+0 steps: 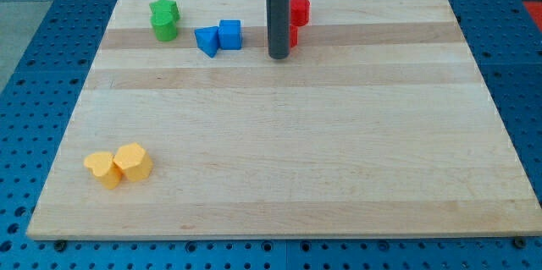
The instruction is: Place the red star left to the red circle
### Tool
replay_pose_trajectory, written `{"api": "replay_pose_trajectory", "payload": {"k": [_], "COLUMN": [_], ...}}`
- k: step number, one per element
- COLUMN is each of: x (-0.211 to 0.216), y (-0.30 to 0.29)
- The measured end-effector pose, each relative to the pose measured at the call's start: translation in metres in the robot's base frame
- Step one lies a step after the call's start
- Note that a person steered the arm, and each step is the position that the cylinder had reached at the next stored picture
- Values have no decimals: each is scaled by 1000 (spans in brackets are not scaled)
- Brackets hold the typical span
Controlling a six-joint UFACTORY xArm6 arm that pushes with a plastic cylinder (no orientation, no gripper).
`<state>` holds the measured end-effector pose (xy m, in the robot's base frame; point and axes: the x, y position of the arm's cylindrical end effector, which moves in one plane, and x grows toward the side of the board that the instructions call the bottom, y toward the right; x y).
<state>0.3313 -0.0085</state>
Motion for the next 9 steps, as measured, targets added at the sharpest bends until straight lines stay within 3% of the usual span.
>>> {"api": "replay_pose_trajectory", "payload": {"k": [2,3,6,9], "x": [-18,-5,-4,-35], "y": [-15,-17,15,15]}}
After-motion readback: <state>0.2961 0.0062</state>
